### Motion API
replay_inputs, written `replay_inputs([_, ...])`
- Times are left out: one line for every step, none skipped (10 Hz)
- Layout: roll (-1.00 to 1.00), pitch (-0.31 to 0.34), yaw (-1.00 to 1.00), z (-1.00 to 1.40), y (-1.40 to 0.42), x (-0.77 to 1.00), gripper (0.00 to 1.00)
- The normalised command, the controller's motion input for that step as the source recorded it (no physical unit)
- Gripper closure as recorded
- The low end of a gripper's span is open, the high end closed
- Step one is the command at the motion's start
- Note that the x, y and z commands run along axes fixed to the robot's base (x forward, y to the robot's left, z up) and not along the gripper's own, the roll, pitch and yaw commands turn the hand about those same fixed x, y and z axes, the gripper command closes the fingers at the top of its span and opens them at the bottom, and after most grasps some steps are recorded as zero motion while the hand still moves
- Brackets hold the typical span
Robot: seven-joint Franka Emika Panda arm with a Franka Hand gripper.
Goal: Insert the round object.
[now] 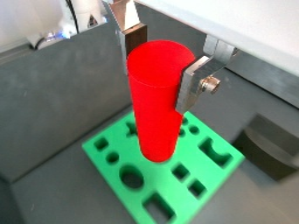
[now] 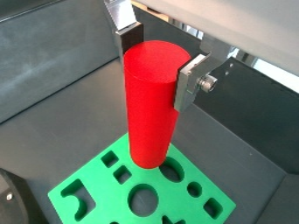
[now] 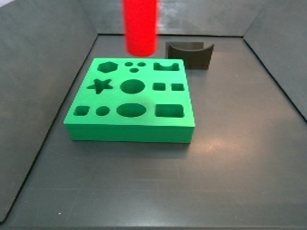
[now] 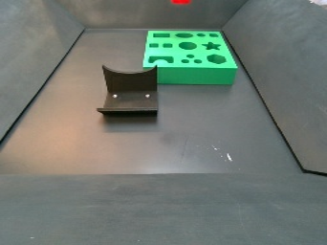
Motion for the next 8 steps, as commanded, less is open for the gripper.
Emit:
replay_inputs([-0.18, -0.133, 0.00, -0.77, 0.78, -0.80, 1.00])
replay_inputs([-0.09, -0.099, -0.09, -0.70, 0.55, -0.53, 1.00])
replay_inputs([0.00, -0.040, -0.13, -0.53, 0.38, -0.48, 1.00])
replay_inputs([0.00, -0.021, -0.11, -0.47, 0.15, -0.24, 1.00])
replay_inputs([-0.12, -0.021, -0.09, -0.37, 0.05, 0.00, 1.00])
replay_inputs([-0.25, -0.064, -0.16, -0.33, 0.00, 0.11, 1.00])
replay_inputs([-0.29, -0.093, -0.16, -0.34, 0.00, 0.07, 1.00])
replay_inputs([-0.26, -0.064, -0.13, -0.29, 0.05, 0.07, 1.00])
